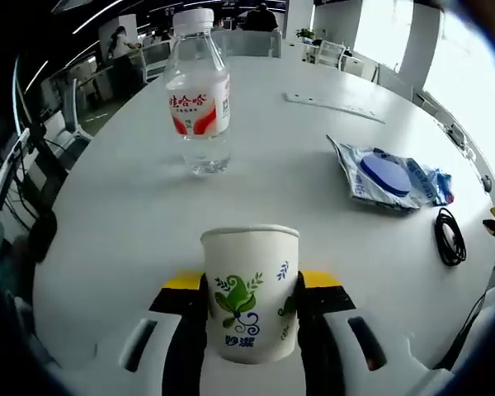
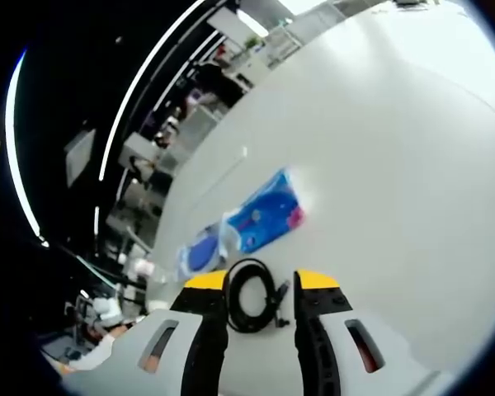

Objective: Arrange the tabletop items into an orderly group along one side of the table until the central work area is clear of visible clutter.

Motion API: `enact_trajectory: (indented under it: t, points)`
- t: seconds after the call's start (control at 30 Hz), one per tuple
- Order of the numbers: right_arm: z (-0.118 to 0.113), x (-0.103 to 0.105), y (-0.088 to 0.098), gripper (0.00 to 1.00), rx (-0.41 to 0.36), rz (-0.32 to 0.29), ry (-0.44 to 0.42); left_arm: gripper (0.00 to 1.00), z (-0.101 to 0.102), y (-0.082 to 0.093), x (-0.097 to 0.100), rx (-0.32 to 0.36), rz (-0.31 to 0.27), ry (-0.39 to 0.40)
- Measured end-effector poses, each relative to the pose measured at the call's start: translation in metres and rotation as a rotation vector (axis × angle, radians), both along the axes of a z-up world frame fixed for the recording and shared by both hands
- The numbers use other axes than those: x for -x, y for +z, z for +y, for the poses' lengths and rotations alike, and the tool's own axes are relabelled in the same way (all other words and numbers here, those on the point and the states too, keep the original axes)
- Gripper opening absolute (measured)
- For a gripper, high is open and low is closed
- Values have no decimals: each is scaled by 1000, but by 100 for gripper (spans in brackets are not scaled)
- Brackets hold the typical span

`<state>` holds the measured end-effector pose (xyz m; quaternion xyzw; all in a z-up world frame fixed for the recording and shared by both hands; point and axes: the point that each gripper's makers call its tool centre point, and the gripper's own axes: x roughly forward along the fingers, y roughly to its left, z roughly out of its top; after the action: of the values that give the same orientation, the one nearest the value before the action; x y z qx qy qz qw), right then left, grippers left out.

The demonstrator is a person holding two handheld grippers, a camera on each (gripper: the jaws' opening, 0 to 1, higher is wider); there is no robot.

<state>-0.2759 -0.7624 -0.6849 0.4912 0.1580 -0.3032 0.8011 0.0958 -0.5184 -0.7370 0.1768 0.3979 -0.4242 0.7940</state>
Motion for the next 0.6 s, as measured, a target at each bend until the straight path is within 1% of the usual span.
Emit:
enact_trajectory:
  t: [0.1, 0.13, 0.23, 0.27, 0.37, 0.43, 0.47, 0.5, 0.53, 0.6]
  points:
    - [1, -4, 0, 29, 2, 0, 15, 41, -10, 14, -1, 61, -30, -3]
    - [2, -5, 1, 29, 2, 0, 17, 41, -16, 20, -2, 94, -48, -12]
    - [5, -9, 1, 29, 16, 5, 46, 41, -34, 48, -1, 214, -101, -25]
    - [5, -10, 2, 29, 23, 10, 55, 41, -40, 60, 0, 262, -127, -36]
    - [6, -10, 2, 29, 22, 2, 58, 41, -51, 80, 4, 338, -168, -50]
    - [6, -11, 2, 29, 21, -1, 60, 40, -60, 95, 10, 395, -208, -102]
    - [7, -11, 2, 29, 22, 0, 62, 40, -67, 105, 15, 429, -241, -146]
    - [7, -11, 2, 29, 22, 1, 64, 40, -69, 111, 17, 446, -266, -160]
    - [7, -11, 1, 29, 21, 1, 64, 40, -73, 121, 19, 477, -315, -180]
    - [8, -11, 1, 29, 17, -3, 63, 40, -76, 133, 22, 517, -363, -194]
